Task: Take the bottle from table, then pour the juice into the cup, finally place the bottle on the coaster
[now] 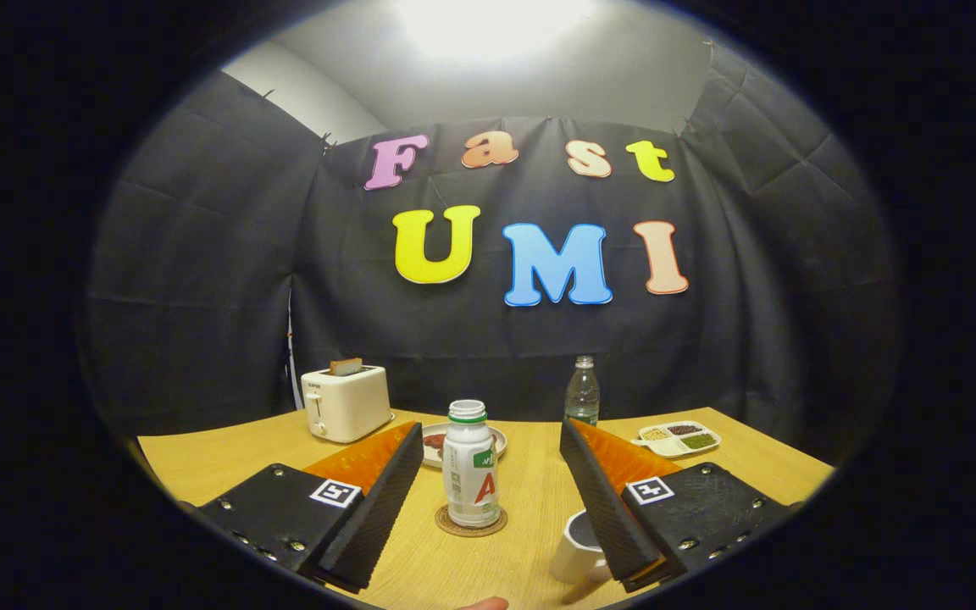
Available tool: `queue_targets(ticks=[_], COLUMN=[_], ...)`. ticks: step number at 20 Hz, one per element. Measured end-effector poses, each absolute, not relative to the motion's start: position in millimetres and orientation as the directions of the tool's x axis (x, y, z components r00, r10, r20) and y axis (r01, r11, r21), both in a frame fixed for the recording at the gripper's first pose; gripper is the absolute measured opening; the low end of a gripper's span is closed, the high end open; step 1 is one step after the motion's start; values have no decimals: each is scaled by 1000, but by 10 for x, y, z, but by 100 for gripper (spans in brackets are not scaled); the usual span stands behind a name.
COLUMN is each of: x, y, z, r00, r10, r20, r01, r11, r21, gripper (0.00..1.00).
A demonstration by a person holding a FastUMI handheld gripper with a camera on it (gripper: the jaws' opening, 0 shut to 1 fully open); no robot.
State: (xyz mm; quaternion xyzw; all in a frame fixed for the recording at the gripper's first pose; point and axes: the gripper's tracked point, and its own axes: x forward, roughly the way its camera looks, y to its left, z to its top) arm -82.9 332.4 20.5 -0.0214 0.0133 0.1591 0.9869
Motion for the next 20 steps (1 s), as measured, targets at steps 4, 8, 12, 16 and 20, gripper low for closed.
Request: queue_targets(ticks=[4, 8, 12, 16, 20], x=[-545, -260, -37, 117, 224], y=[3493, 3669, 3802, 3848, 3854], z=[-132, -441, -661, -795, -866], r00=[951, 947, 943, 945, 951], r10=[292, 285, 285, 275, 253], r20=[-100, -147, -173, -178, -180], r01=[-297, -290, -287, -274, -248], r11=[954, 957, 958, 961, 968], r21=[-37, -15, 15, 28, 48], gripper=[98, 98, 98, 97, 92])
